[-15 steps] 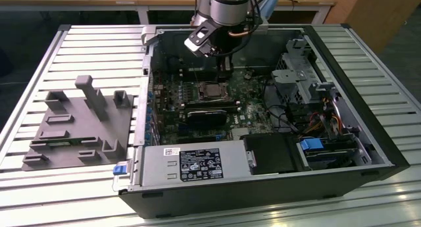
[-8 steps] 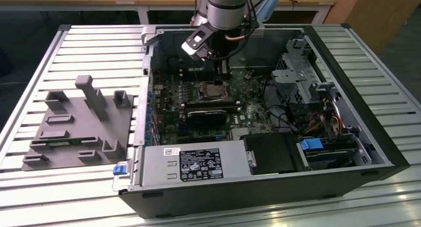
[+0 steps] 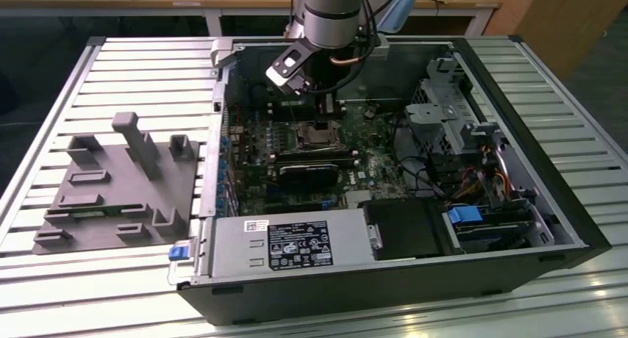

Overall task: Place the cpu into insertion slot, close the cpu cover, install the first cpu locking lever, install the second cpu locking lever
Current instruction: 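Close the cpu cover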

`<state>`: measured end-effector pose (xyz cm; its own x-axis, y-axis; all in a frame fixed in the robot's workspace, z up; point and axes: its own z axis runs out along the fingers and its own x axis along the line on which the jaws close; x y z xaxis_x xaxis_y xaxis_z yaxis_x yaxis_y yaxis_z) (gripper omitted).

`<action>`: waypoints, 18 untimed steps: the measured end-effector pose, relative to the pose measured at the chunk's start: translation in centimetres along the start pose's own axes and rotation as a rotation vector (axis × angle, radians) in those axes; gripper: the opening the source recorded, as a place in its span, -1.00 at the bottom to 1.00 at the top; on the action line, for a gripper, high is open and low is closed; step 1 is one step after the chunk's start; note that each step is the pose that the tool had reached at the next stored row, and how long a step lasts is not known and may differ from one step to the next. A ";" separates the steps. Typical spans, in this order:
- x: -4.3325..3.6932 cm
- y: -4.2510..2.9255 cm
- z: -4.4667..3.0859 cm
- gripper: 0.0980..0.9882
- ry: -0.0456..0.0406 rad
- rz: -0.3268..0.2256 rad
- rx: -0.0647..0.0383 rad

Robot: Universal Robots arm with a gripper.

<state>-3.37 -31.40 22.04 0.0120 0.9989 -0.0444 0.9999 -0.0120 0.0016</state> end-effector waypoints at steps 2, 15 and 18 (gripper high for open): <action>0.00 -0.01 0.00 -0.99 0.0001 0.000 0.000; 0.00 -0.01 0.01 -0.99 0.0005 -0.193 -0.009; 0.00 -0.01 0.01 -0.99 0.0004 -0.248 -0.011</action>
<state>-3.38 -31.40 22.03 -0.2336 0.9713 -0.0444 0.9723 0.2339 0.0017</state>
